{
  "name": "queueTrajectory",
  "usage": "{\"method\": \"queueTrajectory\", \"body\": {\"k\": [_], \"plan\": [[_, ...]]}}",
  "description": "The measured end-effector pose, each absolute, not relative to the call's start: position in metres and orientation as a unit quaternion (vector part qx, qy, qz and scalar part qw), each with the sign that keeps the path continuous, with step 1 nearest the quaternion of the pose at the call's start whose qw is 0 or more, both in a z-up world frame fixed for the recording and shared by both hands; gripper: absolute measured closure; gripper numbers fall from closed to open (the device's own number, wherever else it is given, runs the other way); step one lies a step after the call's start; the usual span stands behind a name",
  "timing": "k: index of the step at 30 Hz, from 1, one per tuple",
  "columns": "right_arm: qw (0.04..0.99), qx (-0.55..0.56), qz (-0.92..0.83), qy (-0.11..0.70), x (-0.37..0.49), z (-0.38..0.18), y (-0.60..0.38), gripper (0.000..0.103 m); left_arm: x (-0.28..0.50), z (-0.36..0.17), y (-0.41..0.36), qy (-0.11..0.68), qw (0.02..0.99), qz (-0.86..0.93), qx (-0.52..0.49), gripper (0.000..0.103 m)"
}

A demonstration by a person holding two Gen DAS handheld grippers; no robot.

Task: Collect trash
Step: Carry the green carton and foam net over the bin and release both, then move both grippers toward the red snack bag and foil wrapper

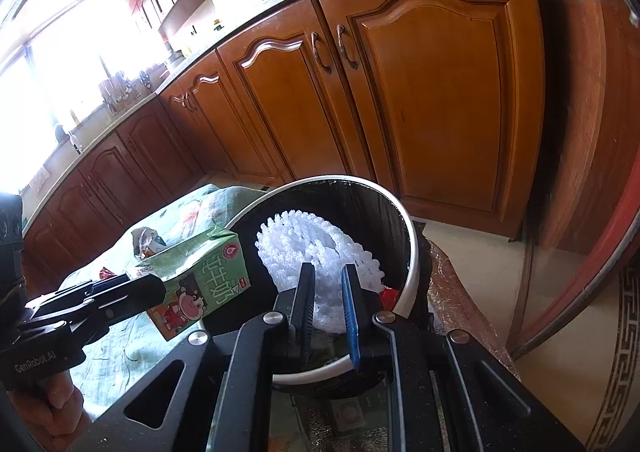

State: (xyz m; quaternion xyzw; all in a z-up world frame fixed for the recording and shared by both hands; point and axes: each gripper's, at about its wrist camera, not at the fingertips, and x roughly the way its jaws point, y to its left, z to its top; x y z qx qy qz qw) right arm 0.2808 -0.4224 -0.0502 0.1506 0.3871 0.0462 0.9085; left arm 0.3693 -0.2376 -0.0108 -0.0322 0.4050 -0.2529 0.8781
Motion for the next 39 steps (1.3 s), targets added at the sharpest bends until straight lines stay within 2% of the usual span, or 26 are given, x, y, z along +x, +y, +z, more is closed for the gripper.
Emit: {"method": "queueTrajectory", "body": {"k": [5,10,11,14,15,17,19,22,24,29,39], "plan": [[0.906,0.146,0.043,0.395,0.290,-0.053,-0.422,0.089,0.379,-0.018,-0.243,0.410,0.876,-0.251,-0.029,0.069],[0.902,0.147,0.041,0.404,0.299,-0.059,-0.422,0.084,0.389,-0.024,-0.248,0.419,0.873,-0.248,-0.032,0.068],[0.901,0.150,0.043,0.405,0.299,-0.060,-0.422,0.081,0.390,-0.025,-0.248,0.421,0.873,-0.244,-0.034,0.068],[0.901,0.160,0.044,0.401,0.297,-0.060,-0.424,0.055,0.390,-0.026,-0.244,0.420,0.873,-0.243,-0.043,0.061],[0.902,0.163,0.044,0.398,0.294,-0.059,-0.424,0.051,0.388,-0.026,-0.242,0.419,0.874,-0.241,-0.046,0.056],[0.903,0.169,0.045,0.392,0.290,-0.057,-0.426,0.050,0.384,-0.024,-0.236,0.416,0.875,-0.240,-0.055,0.052],[0.904,0.176,0.048,0.387,0.287,-0.055,-0.427,0.044,0.378,-0.023,-0.227,0.412,0.877,-0.239,-0.065,0.046],[0.908,0.182,0.053,0.373,0.278,-0.049,-0.425,0.032,0.366,-0.022,-0.210,0.405,0.882,-0.228,-0.083,0.036],[0.910,0.187,0.059,0.366,0.273,-0.045,-0.421,0.021,0.356,-0.022,-0.197,0.397,0.886,-0.219,-0.096,0.032],[0.913,0.192,0.076,0.353,0.260,-0.038,-0.407,0.015,0.332,-0.027,-0.166,0.393,0.892,-0.189,-0.114,0.030],[0.908,0.185,0.123,0.356,0.239,-0.035,-0.358,0.012,0.293,-0.032,-0.098,0.406,0.893,-0.124,-0.152,0.028]]}}
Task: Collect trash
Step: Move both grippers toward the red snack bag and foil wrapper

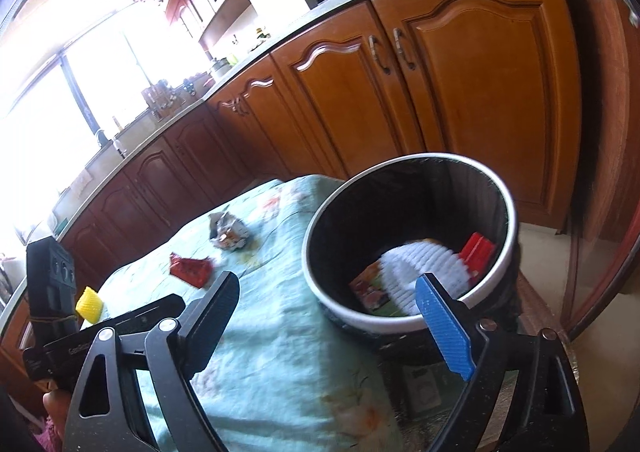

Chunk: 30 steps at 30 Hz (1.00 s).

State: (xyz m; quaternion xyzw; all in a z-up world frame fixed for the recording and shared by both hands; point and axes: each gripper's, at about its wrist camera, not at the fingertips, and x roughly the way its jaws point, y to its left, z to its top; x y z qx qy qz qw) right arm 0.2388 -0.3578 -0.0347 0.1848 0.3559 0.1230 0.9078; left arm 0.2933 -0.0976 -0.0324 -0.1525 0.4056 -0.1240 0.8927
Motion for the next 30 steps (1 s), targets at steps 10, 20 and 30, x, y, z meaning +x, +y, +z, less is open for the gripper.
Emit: {"method": "queueTrajectory", "body": {"k": [10,20,30], "plan": [[0.904,0.150,0.166,0.363,0.232,-0.035,-0.297,0.010,0.263,-0.040,-0.028,0.410,0.889,-0.054,-0.197,0.024],[0.906,0.093,0.196,0.365,0.253,-0.042,-0.241,0.010,0.258,-0.039,-0.008,0.416,0.886,-0.033,-0.200,0.023],[0.889,0.093,0.211,0.397,0.310,-0.053,-0.225,0.012,0.296,-0.040,-0.018,0.419,0.886,-0.044,-0.196,0.022]]}}
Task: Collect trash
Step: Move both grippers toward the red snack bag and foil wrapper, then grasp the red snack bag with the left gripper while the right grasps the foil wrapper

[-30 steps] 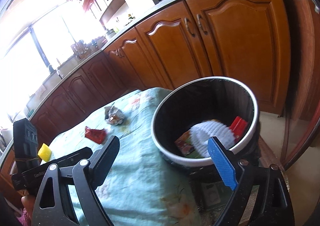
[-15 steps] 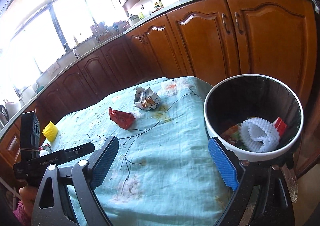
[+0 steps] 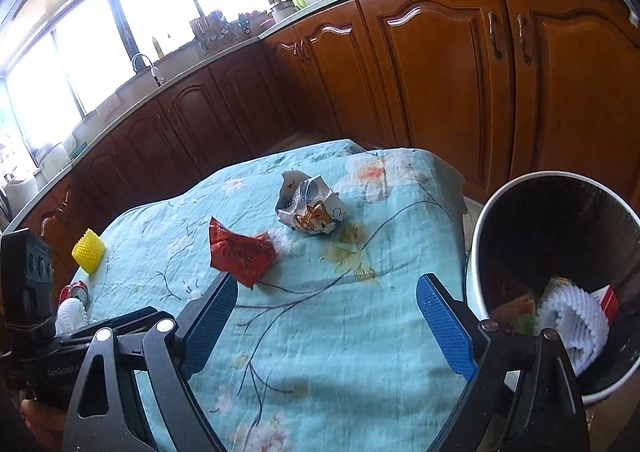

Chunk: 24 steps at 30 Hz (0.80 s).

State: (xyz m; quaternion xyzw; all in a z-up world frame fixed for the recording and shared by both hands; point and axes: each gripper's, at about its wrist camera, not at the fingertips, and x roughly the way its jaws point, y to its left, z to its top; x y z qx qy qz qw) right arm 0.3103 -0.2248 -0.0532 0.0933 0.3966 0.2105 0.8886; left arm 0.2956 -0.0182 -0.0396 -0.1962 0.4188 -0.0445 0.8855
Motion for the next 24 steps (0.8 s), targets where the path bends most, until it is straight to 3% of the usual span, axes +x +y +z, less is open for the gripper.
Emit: {"method": "queueTrajectory", "body": {"k": [4,6,11,14,16,17,18,19,21,24], "plan": [[0.881,0.104,0.226,0.403,0.338,-0.054,-0.220,0.027,0.317,-0.040,-0.028,0.419,0.887,-0.050,-0.187,0.021],[0.876,0.109,0.229,0.410,0.354,-0.057,-0.215,0.042,0.329,-0.044,-0.030,0.420,0.887,-0.049,-0.184,0.021],[0.867,0.111,0.232,0.427,0.384,-0.070,-0.205,0.045,0.361,-0.057,-0.031,0.425,0.886,-0.033,-0.183,0.021],[0.863,0.106,0.232,0.436,0.396,-0.079,-0.198,0.046,0.373,-0.063,-0.030,0.421,0.889,-0.028,-0.181,0.028],[0.859,0.106,0.234,0.443,0.403,-0.084,-0.193,0.052,0.379,-0.068,-0.030,0.424,0.887,-0.035,-0.181,0.050],[0.857,0.105,0.236,0.446,0.406,-0.087,-0.191,0.061,0.382,-0.072,-0.030,0.429,0.885,-0.038,-0.179,0.056],[0.856,0.103,0.237,0.448,0.407,-0.089,-0.188,0.070,0.384,-0.075,-0.031,0.432,0.883,-0.042,-0.177,0.071],[0.855,0.101,0.239,0.449,0.408,-0.091,-0.186,0.071,0.386,-0.078,-0.032,0.436,0.882,-0.044,-0.172,0.085],[0.855,0.102,0.246,0.446,0.406,-0.093,-0.185,0.078,0.386,-0.082,-0.033,0.436,0.883,-0.048,-0.166,0.094],[0.856,0.099,0.254,0.439,0.397,-0.089,-0.183,0.086,0.382,-0.083,-0.030,0.433,0.884,-0.050,-0.168,0.097]]}}
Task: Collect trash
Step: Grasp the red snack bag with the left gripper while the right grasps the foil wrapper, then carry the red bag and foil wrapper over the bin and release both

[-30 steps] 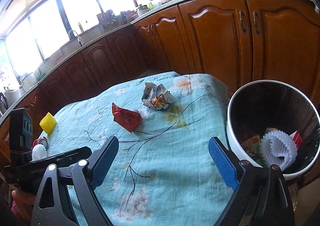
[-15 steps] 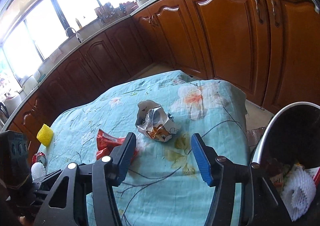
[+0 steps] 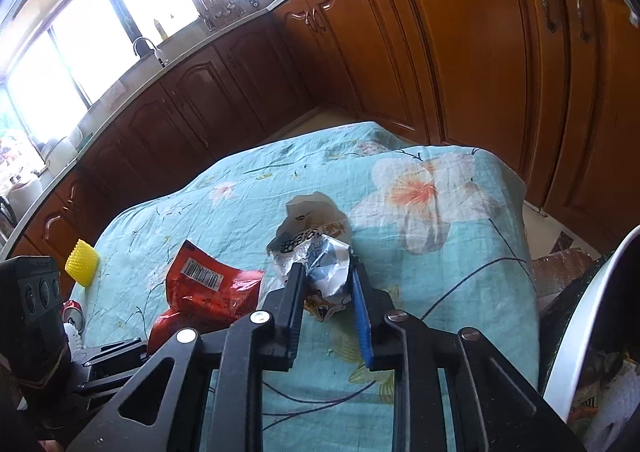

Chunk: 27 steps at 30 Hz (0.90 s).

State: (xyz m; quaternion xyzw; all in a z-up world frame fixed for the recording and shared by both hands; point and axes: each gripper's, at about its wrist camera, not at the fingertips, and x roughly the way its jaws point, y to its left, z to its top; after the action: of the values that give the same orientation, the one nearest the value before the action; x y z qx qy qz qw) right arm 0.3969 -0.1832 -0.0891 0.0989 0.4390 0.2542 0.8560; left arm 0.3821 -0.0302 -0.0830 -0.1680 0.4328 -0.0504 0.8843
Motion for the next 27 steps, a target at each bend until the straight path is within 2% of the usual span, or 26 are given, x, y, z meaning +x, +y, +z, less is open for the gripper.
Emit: {"method": "queueTrajectory", "body": {"k": [1,27], "plan": [[0.856,0.100,0.256,0.438,0.394,-0.088,-0.184,0.089,0.380,-0.082,-0.030,0.432,0.884,-0.052,-0.170,0.098],[0.894,0.154,0.202,0.369,0.242,-0.043,-0.271,0.089,0.276,-0.040,-0.069,0.421,0.883,-0.146,-0.149,0.099]]}}
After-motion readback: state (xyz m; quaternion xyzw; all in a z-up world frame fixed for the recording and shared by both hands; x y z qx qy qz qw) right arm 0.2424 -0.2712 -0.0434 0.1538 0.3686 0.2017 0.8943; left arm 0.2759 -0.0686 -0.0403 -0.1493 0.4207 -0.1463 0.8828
